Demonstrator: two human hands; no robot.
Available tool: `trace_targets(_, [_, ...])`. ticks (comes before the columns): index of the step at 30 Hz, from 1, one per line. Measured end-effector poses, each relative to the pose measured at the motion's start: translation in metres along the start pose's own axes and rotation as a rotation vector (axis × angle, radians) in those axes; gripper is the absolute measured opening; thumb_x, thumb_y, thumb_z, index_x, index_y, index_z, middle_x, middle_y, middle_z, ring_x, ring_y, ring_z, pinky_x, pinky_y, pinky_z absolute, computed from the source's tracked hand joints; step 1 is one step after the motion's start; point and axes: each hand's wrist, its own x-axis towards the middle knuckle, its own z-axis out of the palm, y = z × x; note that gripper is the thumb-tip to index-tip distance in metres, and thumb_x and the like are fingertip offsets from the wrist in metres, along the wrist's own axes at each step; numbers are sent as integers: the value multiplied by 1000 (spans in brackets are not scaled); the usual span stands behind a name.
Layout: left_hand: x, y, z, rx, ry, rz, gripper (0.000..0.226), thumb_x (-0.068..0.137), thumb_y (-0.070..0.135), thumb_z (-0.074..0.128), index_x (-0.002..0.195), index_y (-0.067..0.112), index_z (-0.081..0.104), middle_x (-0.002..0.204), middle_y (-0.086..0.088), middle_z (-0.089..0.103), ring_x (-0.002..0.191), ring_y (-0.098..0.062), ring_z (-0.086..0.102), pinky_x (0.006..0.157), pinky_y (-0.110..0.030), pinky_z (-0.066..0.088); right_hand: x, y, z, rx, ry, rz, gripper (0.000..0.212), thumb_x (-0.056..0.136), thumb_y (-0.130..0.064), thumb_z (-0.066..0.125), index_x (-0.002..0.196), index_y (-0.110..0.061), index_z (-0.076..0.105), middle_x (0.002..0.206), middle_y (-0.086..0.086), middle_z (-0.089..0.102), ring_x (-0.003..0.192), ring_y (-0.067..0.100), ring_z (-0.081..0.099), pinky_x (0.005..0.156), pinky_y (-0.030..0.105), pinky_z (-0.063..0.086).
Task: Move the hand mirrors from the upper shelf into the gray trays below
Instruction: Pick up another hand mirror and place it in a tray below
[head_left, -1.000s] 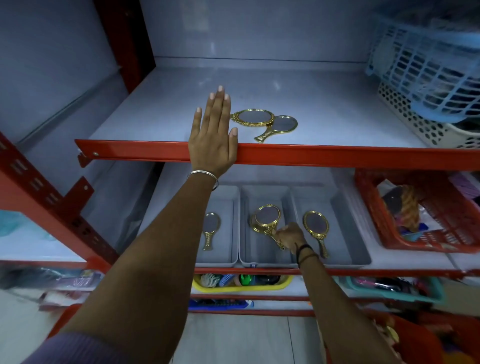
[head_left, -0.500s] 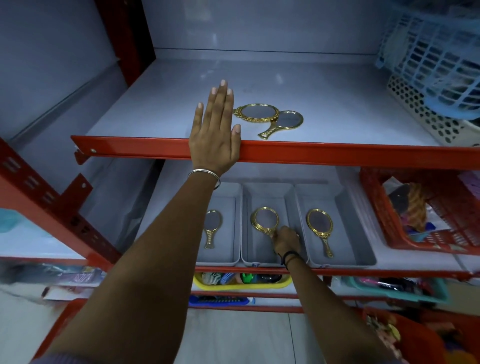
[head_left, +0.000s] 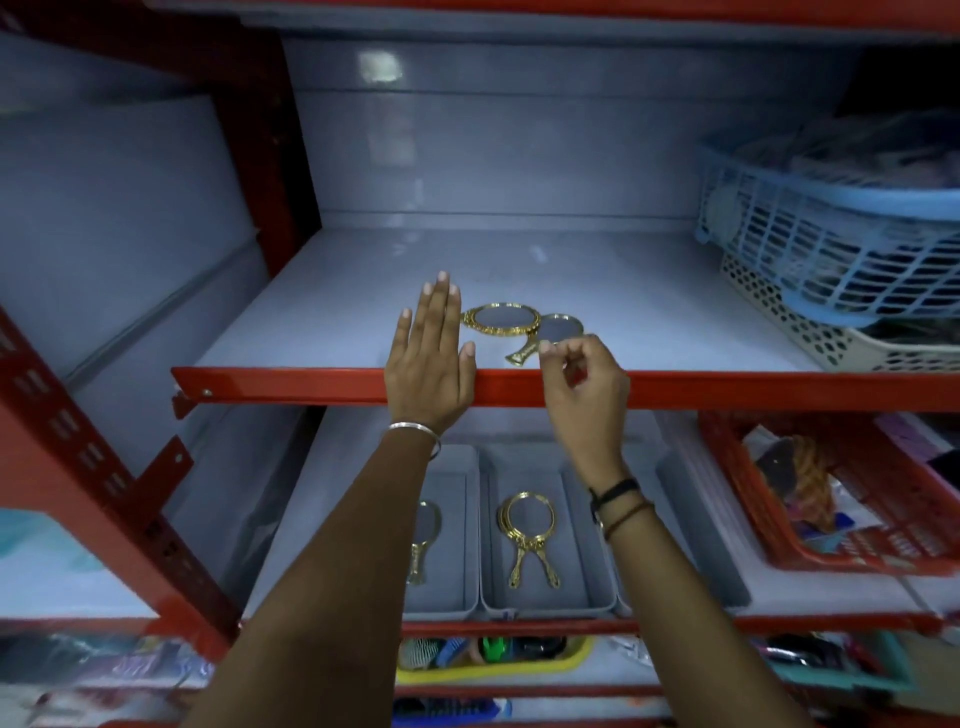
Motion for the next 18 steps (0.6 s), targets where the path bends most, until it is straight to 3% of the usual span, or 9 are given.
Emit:
trace_targets(5, [-1, -1, 1, -2, -21, 3, 62, 89, 30, 32, 146, 5, 27, 155, -10, 31, 143, -18, 22, 120, -22, -7, 56, -3, 29, -559, -237, 228, 35, 87, -39, 55, 95, -7, 63, 102, 12, 70, 93, 32, 64, 65, 29, 40])
trace_targets(11, [1, -2, 2, -4, -4, 21, 62, 88, 30, 32, 145, 5, 30, 153, -10, 34, 142, -17, 20, 119, -26, 0, 82, -11, 45, -768, -524, 380, 53, 71, -52, 73, 105, -12, 65, 108, 5, 69, 103, 25, 64, 71, 27, 41])
trace_targets(13, [1, -3, 3, -7, 0, 24, 62, 88, 30, 32, 144, 5, 30, 153, -10, 34, 142, -17, 21, 118, -26, 0, 83, -9, 44, -818, -548, 415, 47, 75, -48, 71, 104, -12, 65, 103, 2, 68, 102, 24, 64, 70, 27, 41])
trace_targets(16, [1, -4, 4, -15, -5, 26, 62, 88, 30, 33, 145, 5, 30, 153, -10, 34, 142, -18, 21, 119, -26, 0, 87, -7, 41, -853, -513, 449, 24, 86, -23, 61, 107, -11, 66, 104, 4, 67, 102, 23, 64, 70, 26, 41])
trace_targets(18, [1, -4, 4, -19, -9, 27, 62, 88, 31, 33, 145, 6, 30, 153, -10, 33, 143, -18, 22, 119, -26, 0, 91, -7, 40, -848, -472, 463, 20, 89, -12, 53, 103, -9, 66, 92, 4, 65, 97, 25, 64, 70, 27, 40])
